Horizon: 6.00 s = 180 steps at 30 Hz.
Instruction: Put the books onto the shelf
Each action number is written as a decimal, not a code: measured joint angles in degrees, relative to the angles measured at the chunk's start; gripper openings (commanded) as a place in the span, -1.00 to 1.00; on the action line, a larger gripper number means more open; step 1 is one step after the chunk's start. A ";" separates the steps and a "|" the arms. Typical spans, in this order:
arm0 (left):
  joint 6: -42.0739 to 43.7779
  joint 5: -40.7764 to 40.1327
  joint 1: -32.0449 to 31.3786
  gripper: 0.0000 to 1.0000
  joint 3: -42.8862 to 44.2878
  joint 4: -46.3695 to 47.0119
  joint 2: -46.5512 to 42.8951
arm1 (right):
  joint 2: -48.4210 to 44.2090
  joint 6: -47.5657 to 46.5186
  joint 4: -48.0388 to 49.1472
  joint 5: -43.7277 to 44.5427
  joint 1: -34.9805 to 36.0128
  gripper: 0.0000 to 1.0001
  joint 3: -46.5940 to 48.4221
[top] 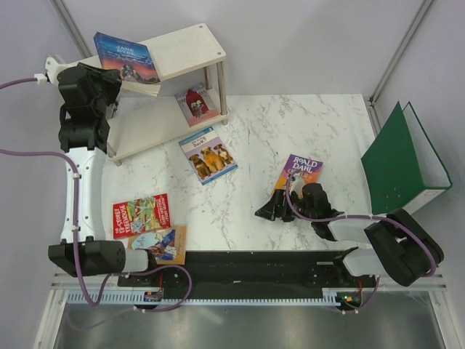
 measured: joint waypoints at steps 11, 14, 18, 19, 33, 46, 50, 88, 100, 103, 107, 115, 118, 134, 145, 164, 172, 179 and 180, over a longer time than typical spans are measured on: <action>0.00 2.34 1.27 -0.96 12.79 -4.35 11.78 | 0.44 0.02 0.57 -0.24 0.00 0.96 0.00; 0.00 3.72 1.57 -0.79 14.73 -5.29 13.20 | 0.61 0.02 0.81 -0.33 0.00 0.96 0.00; 0.02 5.99 1.99 -0.74 15.93 -5.55 14.60 | 0.90 0.04 1.20 -0.44 0.00 0.96 0.00; 0.02 6.49 2.08 -0.74 16.11 -5.53 14.93 | 0.90 0.04 1.22 -0.44 0.00 0.96 0.00; 0.70 13.60 2.23 -0.60 17.27 -5.64 17.73 | 1.22 0.04 1.64 -0.59 0.00 0.96 0.00; 0.85 8.31 1.68 -0.96 13.70 -7.89 13.64 | 1.60 0.09 2.16 -0.66 0.00 0.96 0.00; -1.01 5.92 1.84 -0.96 12.76 -8.72 12.48 | 1.60 0.09 2.16 -0.70 0.00 0.96 0.00; -1.92 -0.46 4.37 1.00 12.09 -10.23 13.40 | 2.84 0.20 3.80 -1.79 -0.07 0.96 0.02; 5.84 -11.39 4.48 0.88 11.65 -11.47 5.22 | 0.90 0.09 1.01 -1.44 -0.04 0.96 0.02; 10.73 -3.89 4.42 0.84 10.99 -10.73 2.51 | -2.27 -0.76 -4.74 0.70 0.02 0.96 0.92; 15.50 8.46 1.44 0.83 2.84 -8.46 -4.28 | -5.86 -3.87 -15.17 5.79 0.04 0.96 6.36; 19.78 17.79 -23.98 0.75 -26.80 -4.35 -13.25 | -6.23 -6.05 -27.56 16.00 -0.26 0.96 20.09; 19.61 18.32 -33.00 0.73 -35.12 -2.32 -9.66 | -7.72 -4.81 -33.99 22.75 -1.01 0.96 22.08; 16.39 24.74 -52.41 0.66 -20.09 12.63 34.71 | -11.65 -0.61 -46.36 39.80 -14.47 0.96 16.65; 13.42 27.17 -52.54 0.65 -18.14 16.06 39.23 | 0.24 1.14 -20.65 20.06 -23.89 0.66 11.37; 11.76 28.98 -52.26 0.59 -15.39 15.72 42.12 | -13.14 1.38 -16.50 12.48 -24.26 0.40 6.03; 11.76 28.96 -52.26 0.58 -15.32 15.58 42.14 | -7.32 2.23 -17.38 11.32 -24.26 -0.56 6.01; 11.74 28.33 -52.26 0.61 -15.67 15.74 41.90 | -7.23 3.26 -11.50 7.21 -24.30 -1.00 4.83; 11.61 27.78 -52.26 0.62 -16.26 16.00 41.46 | -6.93 3.41 -10.73 6.38 -24.30 -1.00 4.81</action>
